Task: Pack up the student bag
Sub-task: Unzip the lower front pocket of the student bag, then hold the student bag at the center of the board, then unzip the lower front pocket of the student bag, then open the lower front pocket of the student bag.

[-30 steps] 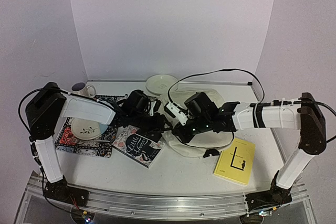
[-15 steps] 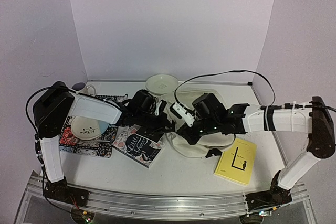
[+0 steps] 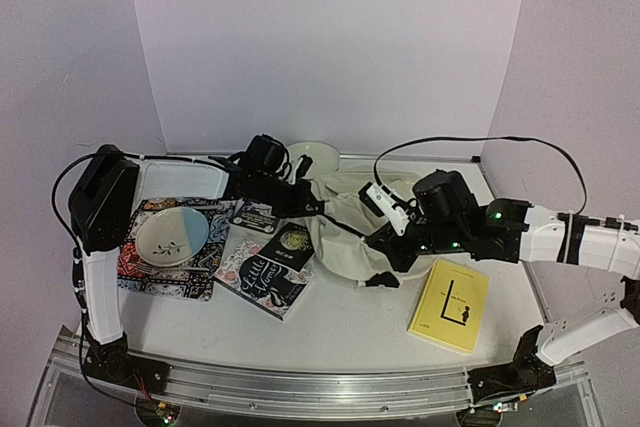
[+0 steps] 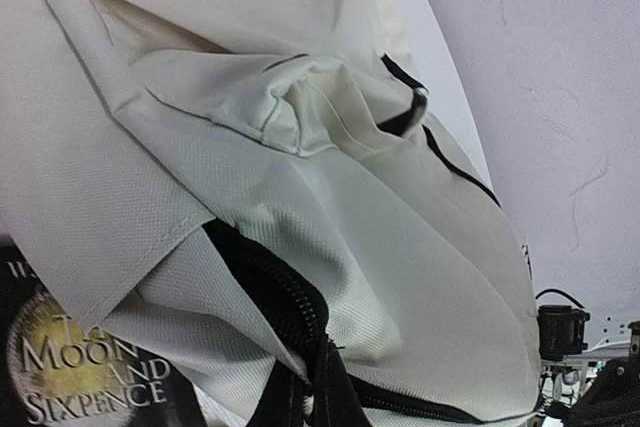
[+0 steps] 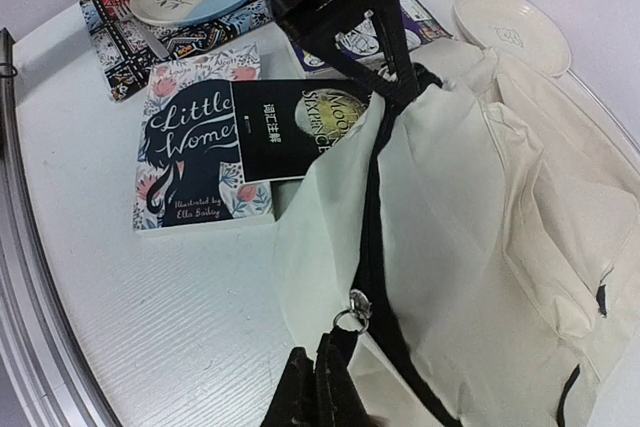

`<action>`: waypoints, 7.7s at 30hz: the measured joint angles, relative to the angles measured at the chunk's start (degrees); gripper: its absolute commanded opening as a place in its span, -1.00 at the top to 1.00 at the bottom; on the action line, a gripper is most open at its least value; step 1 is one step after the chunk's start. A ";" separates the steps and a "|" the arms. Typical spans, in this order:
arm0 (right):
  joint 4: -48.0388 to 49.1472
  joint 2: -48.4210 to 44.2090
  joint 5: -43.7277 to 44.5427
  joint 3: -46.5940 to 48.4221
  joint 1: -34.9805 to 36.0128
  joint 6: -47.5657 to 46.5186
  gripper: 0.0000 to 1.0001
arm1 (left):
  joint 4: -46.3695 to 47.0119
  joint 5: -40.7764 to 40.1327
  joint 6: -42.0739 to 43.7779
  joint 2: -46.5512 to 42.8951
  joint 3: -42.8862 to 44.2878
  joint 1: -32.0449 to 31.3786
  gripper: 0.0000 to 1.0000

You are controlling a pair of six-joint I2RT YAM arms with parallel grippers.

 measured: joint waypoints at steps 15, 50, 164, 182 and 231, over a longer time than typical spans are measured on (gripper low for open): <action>1.03 10.43 -6.68 6.67 0.55 -1.02 1.00 | -7.99 -8.71 7.08 5.36 8.70 5.48 -0.25; 5.29 18.92 -5.53 10.27 0.75 -1.22 1.00 | 12.03 -10.35 -22.64 -9.34 -17.33 -9.68 0.49; 2.77 15.79 -7.09 -5.85 -39.94 16.39 0.97 | 15.07 -13.16 27.43 -6.76 -13.40 -26.27 0.94; 0.70 4.62 -5.67 -4.95 -28.18 5.04 -0.18 | 8.31 -32.52 13.66 -13.61 -15.23 -27.76 -0.60; -4.52 29.67 18.95 10.54 1.12 4.55 -0.27 | 19.38 -29.05 -13.81 -17.09 -35.23 -18.36 1.00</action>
